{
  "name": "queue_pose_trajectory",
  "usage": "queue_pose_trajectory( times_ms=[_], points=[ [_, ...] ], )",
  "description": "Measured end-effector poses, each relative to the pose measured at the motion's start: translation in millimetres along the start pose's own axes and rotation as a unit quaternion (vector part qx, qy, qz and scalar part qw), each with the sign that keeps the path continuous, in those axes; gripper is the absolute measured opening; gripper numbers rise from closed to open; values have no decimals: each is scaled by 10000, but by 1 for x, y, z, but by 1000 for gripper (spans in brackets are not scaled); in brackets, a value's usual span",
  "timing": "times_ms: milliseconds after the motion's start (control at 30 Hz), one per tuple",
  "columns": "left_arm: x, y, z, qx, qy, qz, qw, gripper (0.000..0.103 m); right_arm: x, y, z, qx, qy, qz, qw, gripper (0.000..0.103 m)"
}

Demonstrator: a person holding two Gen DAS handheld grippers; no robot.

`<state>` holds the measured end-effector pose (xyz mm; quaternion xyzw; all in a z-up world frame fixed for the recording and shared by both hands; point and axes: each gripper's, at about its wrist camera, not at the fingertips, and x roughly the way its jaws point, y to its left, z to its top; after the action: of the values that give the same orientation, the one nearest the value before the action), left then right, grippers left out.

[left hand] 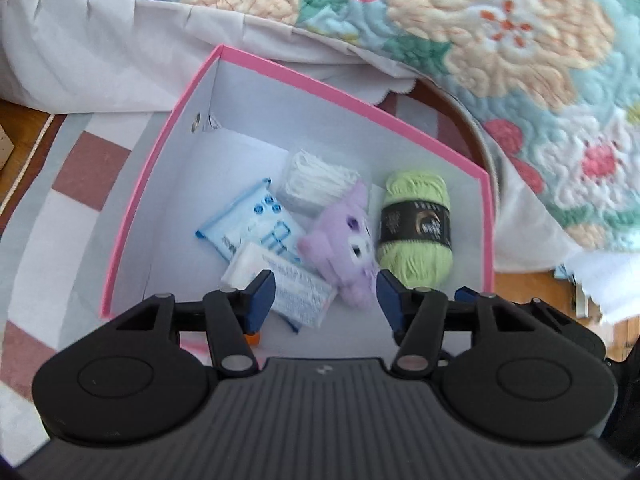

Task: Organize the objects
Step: 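Lower the plush toy into the pink box and open the left tool, then withdraw the left tool and move it to the gold-capped foundation bottle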

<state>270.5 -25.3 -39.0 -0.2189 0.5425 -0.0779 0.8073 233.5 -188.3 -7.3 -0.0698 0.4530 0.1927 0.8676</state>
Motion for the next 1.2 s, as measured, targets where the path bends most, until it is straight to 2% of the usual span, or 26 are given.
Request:
queue_pose_trajectory(
  times_ms=[133,333,500,700,933,1200],
  points=[
    [-21,-7,-10,275,157,-39,9995,56,-29,-5,-11,586,-318,246,9975,69],
    [-62,-14,-32,644,177,21,9978,60,-86,10,-23,432,-683,178,9966,69],
    [-100,-9,-55,795,203,42,9966,61,-128,28,-39,79,-797,12,9968,69],
    [-149,-17,-77,1058,3,98,9943,66,-163,49,-48,-29,-827,72,9965,69],
    [-179,-29,-106,1394,-133,108,9901,73,-174,63,-63,16,-617,103,9980,70],
    [-178,-32,-136,1527,-19,11,9883,74,-169,72,-95,82,-409,293,9987,70]
  ],
)
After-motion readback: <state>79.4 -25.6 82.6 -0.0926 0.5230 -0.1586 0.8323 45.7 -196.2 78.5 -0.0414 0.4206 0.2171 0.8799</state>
